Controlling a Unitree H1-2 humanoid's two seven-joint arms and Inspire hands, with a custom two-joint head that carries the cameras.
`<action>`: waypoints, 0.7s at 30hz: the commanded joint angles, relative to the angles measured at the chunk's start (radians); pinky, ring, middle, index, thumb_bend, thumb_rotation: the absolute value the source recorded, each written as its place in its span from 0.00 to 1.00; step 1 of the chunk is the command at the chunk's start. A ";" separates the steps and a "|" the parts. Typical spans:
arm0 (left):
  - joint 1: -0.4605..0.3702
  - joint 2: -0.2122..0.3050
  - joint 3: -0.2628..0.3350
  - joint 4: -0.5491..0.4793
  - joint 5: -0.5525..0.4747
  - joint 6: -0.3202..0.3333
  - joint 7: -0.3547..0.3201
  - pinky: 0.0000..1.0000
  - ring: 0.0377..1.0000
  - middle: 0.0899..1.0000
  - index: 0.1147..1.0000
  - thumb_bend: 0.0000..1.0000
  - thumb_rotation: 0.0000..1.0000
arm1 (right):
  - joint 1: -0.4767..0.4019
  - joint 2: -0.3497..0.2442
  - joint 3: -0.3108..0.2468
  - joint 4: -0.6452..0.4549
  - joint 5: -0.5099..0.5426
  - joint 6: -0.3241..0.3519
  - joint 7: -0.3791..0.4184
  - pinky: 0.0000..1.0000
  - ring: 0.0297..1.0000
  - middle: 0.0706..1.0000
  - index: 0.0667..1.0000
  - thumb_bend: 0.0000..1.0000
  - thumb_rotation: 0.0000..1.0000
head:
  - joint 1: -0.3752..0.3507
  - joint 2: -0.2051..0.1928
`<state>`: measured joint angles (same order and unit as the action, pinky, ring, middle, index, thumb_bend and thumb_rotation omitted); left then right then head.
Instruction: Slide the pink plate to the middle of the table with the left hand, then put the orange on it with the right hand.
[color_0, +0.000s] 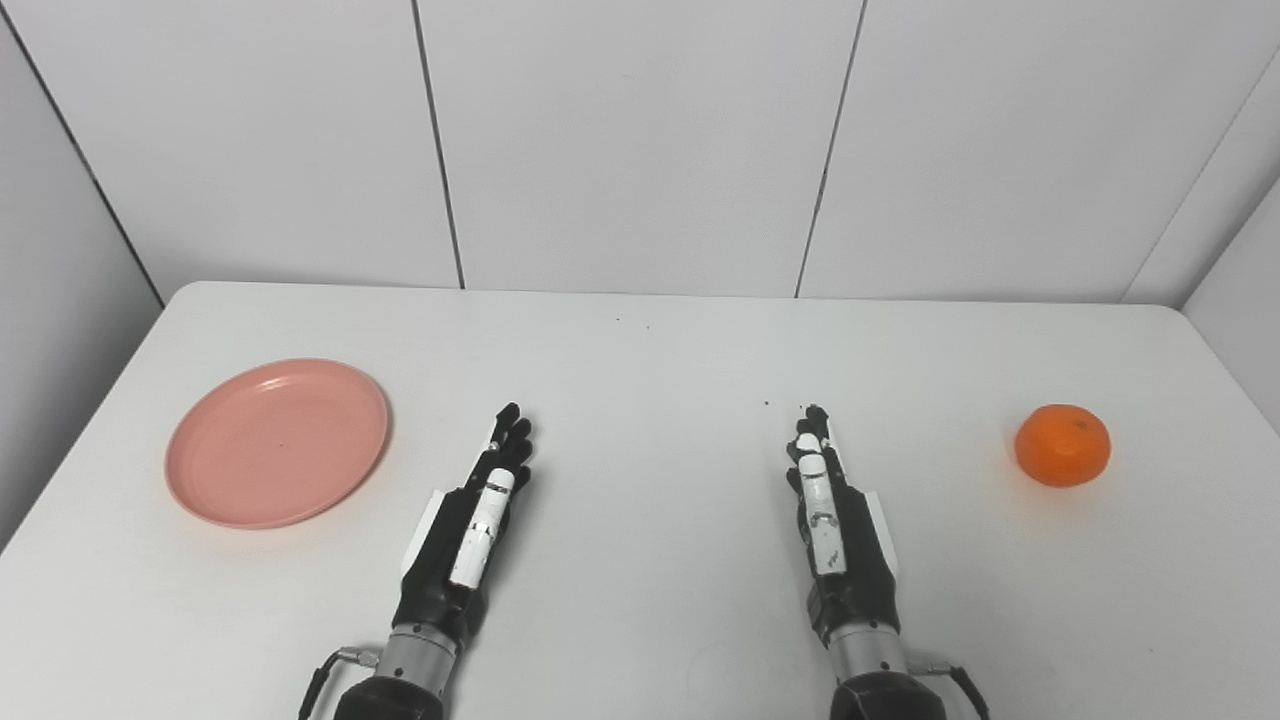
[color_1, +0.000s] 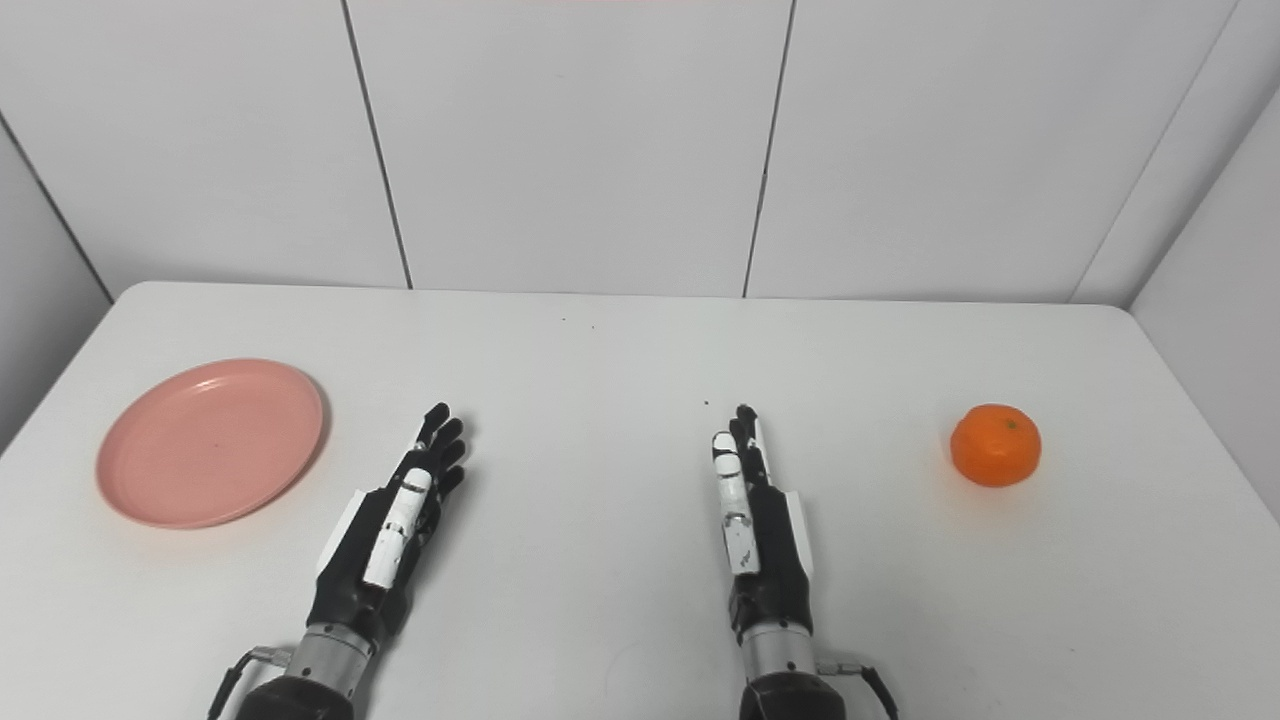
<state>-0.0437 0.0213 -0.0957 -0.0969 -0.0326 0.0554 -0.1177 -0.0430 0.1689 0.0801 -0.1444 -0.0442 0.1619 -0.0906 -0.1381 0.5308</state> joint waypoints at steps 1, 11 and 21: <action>-0.014 -0.006 0.001 -0.024 0.002 -0.023 0.003 1.00 1.00 1.00 1.00 0.39 1.00 | -0.014 0.002 0.007 -0.002 0.005 -0.045 0.012 1.00 0.98 1.00 1.00 0.25 1.00 | 0.000 -0.004; -0.016 -0.006 0.002 -0.019 0.002 -0.024 0.003 1.00 1.00 1.00 1.00 0.39 1.00 | -0.012 0.006 0.008 -0.005 0.002 -0.041 0.007 1.00 0.98 1.00 1.00 0.24 1.00 | 0.001 -0.007; -0.016 -0.003 0.002 -0.017 0.000 -0.030 0.000 1.00 1.00 1.00 1.00 0.39 1.00 | -0.011 0.007 0.008 -0.006 0.002 -0.043 0.006 1.00 0.98 1.00 1.00 0.24 1.00 | 0.003 -0.009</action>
<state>-0.0437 0.0211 -0.0944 -0.0953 -0.0327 0.0551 -0.1178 -0.0431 0.1686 0.0801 -0.1440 -0.0428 0.1614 -0.0905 -0.1365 0.5200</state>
